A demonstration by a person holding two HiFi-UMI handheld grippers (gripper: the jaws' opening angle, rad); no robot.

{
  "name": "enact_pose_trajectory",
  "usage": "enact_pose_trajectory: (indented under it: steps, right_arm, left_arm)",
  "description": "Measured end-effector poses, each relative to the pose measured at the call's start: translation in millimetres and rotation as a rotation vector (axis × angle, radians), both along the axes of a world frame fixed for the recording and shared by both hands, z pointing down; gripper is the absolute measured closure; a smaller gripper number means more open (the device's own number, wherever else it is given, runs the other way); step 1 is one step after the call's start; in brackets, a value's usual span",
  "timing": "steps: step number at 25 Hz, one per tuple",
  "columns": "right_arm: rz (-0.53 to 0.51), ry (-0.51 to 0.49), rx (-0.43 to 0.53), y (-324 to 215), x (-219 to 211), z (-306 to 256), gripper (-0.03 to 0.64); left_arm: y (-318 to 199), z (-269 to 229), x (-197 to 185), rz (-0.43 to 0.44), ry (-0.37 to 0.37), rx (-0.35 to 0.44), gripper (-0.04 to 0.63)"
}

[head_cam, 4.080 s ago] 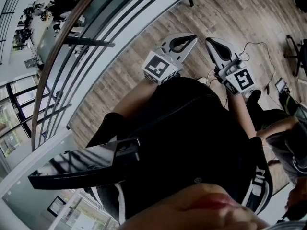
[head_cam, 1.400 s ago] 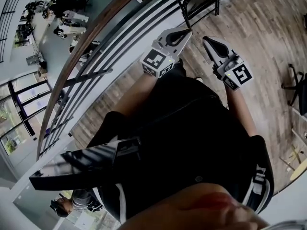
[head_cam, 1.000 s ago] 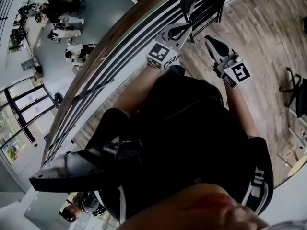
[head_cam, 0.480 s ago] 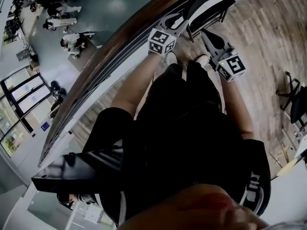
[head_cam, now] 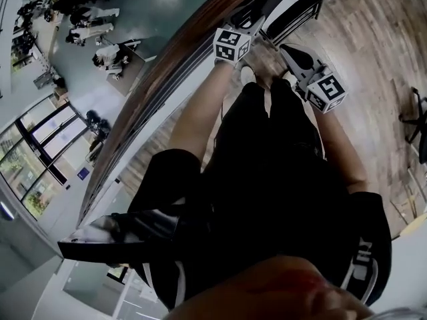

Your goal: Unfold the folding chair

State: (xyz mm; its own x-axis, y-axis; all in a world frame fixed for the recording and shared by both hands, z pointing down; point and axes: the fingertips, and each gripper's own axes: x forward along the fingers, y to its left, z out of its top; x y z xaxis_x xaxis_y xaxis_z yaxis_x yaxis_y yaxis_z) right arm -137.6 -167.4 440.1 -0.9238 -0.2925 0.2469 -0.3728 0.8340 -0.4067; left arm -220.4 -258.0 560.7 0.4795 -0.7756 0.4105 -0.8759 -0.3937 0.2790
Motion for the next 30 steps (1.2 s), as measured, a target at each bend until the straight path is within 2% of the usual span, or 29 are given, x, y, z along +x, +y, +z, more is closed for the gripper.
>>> enact_pose_trajectory:
  steps: [6, 9, 13, 18, 26, 30]
  right_arm:
    - [0.022, 0.002, -0.031, 0, 10, 10, 0.609]
    - [0.038, 0.004, -0.042, -1, 15, 14, 0.609]
    - [0.061, 0.006, -0.051, -3, 20, 20, 0.609]
    - [0.171, 0.076, -0.100, -8, 29, 32, 0.609]
    - [0.441, 0.097, -0.362, -32, 84, 95, 0.609]
    - [0.551, 0.179, -0.462, -42, 107, 133, 0.607]
  left_arm:
    - [-23, -3, 11, 0.024, 0.008, 0.010, 0.390]
    - [-27, -5, 17, 0.050, 0.004, 0.016, 0.462]
    - [-27, -5, 18, 0.064, -0.022, 0.012, 0.469]
    - [-12, -17, 31, 0.091, -0.035, 0.032, 0.471]
    - [16, -16, 90, 0.119, -0.026, 0.031, 0.476]
    - [20, -22, 103, 0.135, -0.036, 0.032, 0.477]
